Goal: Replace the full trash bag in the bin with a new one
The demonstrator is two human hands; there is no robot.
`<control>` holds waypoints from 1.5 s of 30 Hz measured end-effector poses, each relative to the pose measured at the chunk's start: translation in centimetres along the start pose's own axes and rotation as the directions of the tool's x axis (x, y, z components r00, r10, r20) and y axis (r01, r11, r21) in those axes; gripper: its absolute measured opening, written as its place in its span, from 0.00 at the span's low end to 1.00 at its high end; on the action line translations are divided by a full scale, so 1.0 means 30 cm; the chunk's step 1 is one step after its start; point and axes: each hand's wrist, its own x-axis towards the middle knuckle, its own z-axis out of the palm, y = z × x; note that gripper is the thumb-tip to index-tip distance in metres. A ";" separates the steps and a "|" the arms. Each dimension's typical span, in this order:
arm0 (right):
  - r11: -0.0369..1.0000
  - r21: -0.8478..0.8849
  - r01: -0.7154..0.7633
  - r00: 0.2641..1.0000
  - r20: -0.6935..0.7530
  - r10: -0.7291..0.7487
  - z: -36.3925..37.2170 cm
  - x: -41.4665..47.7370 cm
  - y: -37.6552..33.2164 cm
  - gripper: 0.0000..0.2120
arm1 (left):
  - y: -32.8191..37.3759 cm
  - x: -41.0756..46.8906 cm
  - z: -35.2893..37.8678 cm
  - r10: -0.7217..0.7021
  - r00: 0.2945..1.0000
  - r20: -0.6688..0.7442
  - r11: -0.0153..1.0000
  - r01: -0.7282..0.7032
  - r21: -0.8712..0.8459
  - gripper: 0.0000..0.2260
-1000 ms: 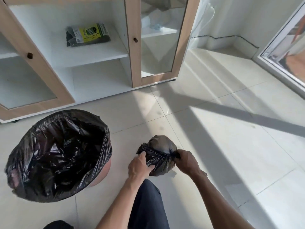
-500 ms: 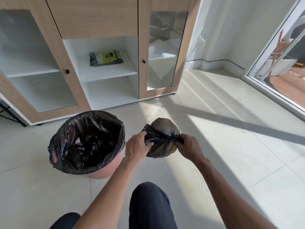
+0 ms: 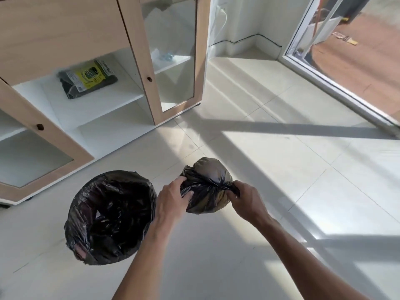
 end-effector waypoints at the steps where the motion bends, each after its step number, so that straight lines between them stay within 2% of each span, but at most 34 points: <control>1: 1.000 0.011 -0.017 1.000 0.003 0.017 -0.032 -0.025 -0.038 0.16 | 0.022 -0.014 -0.047 0.002 1.000 0.017 1.000 -0.002 -0.001 0.21; 6: 0.995 0.062 -0.073 0.997 -0.020 0.074 -0.165 -0.122 -0.217 0.09 | 0.095 -0.077 -0.252 0.006 0.996 0.090 1.000 -0.007 0.007 0.22; 10: 0.988 0.102 -0.118 0.992 -0.041 0.123 -0.307 -0.231 -0.327 0.08 | 0.205 -0.175 -0.404 0.005 0.988 0.154 0.999 -0.010 0.035 0.22; 13: 0.978 0.131 -0.163 0.985 -0.033 0.168 -0.449 -0.310 -0.376 0.07 | 0.322 -0.242 -0.511 0.046 0.974 0.220 0.995 -0.065 0.079 0.22; 20: 0.955 0.189 -0.229 0.967 -0.067 0.245 -0.809 -0.467 -0.412 0.06 | 0.666 -0.348 -0.687 0.133 0.935 0.329 0.954 -0.210 0.212 0.19; 26: 0.911 0.276 -0.306 0.932 -0.108 0.346 -1.090 -0.556 -0.342 0.07 | 0.998 -0.398 -0.670 0.208 0.913 0.351 0.888 -0.326 0.323 0.13; 29: 0.911 0.278 -0.306 0.925 -0.139 0.353 -1.221 -0.560 -0.241 0.05 | 1.168 -0.402 -0.596 0.238 0.892 0.383 0.812 -0.399 0.425 0.10; 34: 0.892 0.300 -0.339 0.898 -0.179 0.402 -1.430 -0.574 -0.056 0.06 | 1.466 -0.386 -0.430 0.224 0.848 0.480 0.540 -0.518 0.663 0.08; 36: 0.880 0.307 -0.363 0.882 -0.192 0.431 -1.511 -0.579 0.030 0.07 | 1.592 -0.372 -0.359 0.252 0.840 0.480 0.512 -0.536 0.671 0.07; 39: 0.869 0.313 -0.384 0.859 -0.224 0.460 -1.625 -0.565 0.158 0.06 | 1.760 -0.333 -0.266 0.322 0.815 0.482 0.540 -0.576 0.613 0.07; 43: 0.853 0.323 -0.411 0.829 -0.256 0.496 -1.760 -0.519 0.294 0.06 | 1.940 -0.260 -0.175 0.372 0.826 0.422 0.685 -0.552 0.475 0.10; 45: 0.844 0.324 -0.428 0.812 -0.273 0.516 -1.822 -0.484 0.352 0.06 | 2.008 -0.209 -0.131 0.352 0.843 0.406 0.760 -0.511 0.402 0.12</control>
